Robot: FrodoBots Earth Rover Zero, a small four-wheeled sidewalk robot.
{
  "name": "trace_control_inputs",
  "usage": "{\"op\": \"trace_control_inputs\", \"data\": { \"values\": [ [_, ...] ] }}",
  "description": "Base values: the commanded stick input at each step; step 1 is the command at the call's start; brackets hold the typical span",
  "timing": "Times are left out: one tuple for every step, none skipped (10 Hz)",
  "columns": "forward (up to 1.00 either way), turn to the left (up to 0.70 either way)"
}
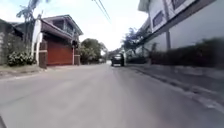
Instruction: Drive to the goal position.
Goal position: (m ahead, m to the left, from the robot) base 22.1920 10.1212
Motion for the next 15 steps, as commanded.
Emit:
{"op": "trace_control_inputs", "data": {
  "values": [
    [1.00, 0.00],
    [1.00, 0.00],
    [1.00, 0.00],
    [1.00, 0.00],
    [1.00, 0.00],
    [1.00, 0.00],
    [1.00, 0.00],
    [1.00, 0.00],
    [1.00, 0.00],
    [1.00, 0.00],
    [1.00, 0.00],
    [1.00, 0.00],
    [1.00, 0.00],
    [1.00, 0.00],
    [1.00, 0.00]
  ]
}}
